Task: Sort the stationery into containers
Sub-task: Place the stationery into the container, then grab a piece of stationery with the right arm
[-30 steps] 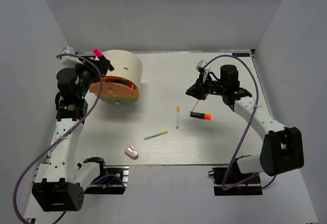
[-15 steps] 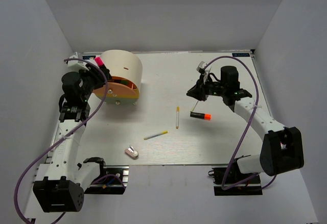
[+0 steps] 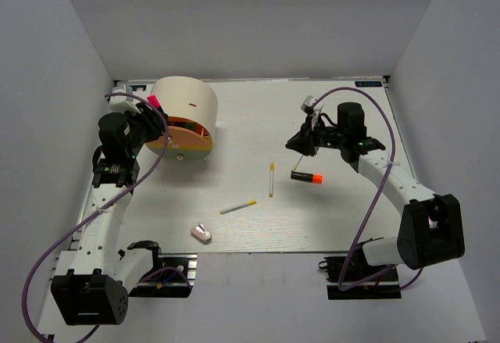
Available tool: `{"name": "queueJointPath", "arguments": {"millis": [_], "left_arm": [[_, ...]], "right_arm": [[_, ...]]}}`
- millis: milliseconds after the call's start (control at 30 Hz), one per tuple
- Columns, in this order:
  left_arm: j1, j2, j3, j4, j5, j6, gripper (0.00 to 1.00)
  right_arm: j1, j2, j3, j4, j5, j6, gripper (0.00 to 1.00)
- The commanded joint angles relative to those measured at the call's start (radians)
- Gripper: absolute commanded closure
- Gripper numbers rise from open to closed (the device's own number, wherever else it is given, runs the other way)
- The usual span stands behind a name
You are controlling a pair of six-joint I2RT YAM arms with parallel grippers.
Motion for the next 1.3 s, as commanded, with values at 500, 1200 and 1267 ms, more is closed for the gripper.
{"name": "queueJointPath", "arguments": {"millis": [500,1200,1267], "left_arm": [[-0.006,-0.008,0.067,-0.031,0.031,0.02,0.26],[-0.006,-0.233,0.076,-0.306,-0.071,-0.083,0.76],[-0.006,-0.272,0.064,-0.362,-0.062,-0.135,0.69]], "right_arm": [[-0.006,-0.032,-0.026,0.022,0.014,-0.034,0.67],[-0.067,0.101,0.072,-0.274,0.208,-0.244,0.93],[-0.063,0.174,0.122,-0.381,0.261,-0.324,0.8]]}}
